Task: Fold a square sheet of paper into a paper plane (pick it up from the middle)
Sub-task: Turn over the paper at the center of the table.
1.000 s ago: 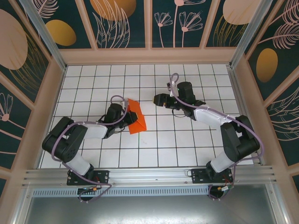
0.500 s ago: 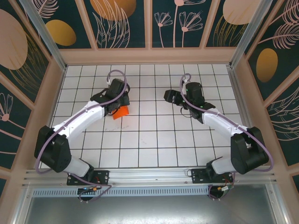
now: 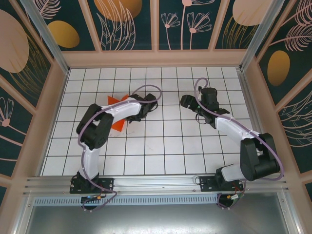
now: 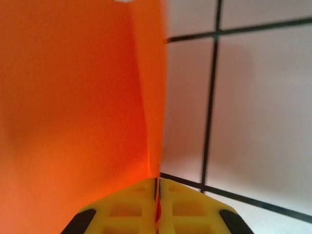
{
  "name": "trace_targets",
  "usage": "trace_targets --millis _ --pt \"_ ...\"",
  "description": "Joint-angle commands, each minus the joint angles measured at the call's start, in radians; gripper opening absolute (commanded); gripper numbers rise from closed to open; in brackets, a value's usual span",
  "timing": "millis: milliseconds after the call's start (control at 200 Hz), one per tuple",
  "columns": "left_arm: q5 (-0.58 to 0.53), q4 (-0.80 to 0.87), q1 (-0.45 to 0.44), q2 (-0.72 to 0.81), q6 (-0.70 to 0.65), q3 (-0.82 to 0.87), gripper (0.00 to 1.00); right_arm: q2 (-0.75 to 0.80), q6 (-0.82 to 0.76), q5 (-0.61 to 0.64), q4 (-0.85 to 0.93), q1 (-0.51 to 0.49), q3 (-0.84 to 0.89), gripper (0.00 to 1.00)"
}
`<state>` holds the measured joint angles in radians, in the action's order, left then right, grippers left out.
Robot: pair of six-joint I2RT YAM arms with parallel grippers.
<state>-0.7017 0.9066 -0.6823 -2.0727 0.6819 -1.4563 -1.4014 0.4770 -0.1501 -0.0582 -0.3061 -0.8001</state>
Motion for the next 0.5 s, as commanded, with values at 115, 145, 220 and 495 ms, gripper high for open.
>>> trace_targets --millis 115,145,220,495 --pt "0.018 0.02 -0.054 -0.107 0.025 -0.098 0.14 0.006 -0.004 0.018 0.014 0.027 0.012 0.81" --pt "0.034 0.002 -0.055 -0.107 0.022 -0.096 0.16 0.005 -0.003 0.016 0.014 0.029 0.013 0.81" --pt "0.074 -0.032 -0.057 -0.1 0.013 -0.09 0.21 -0.003 0.0 0.01 0.013 0.033 0.012 0.81" --pt "0.373 -0.377 -0.054 0.053 -0.088 -0.004 0.51 -0.031 0.009 -0.026 0.029 0.035 -0.009 0.8"
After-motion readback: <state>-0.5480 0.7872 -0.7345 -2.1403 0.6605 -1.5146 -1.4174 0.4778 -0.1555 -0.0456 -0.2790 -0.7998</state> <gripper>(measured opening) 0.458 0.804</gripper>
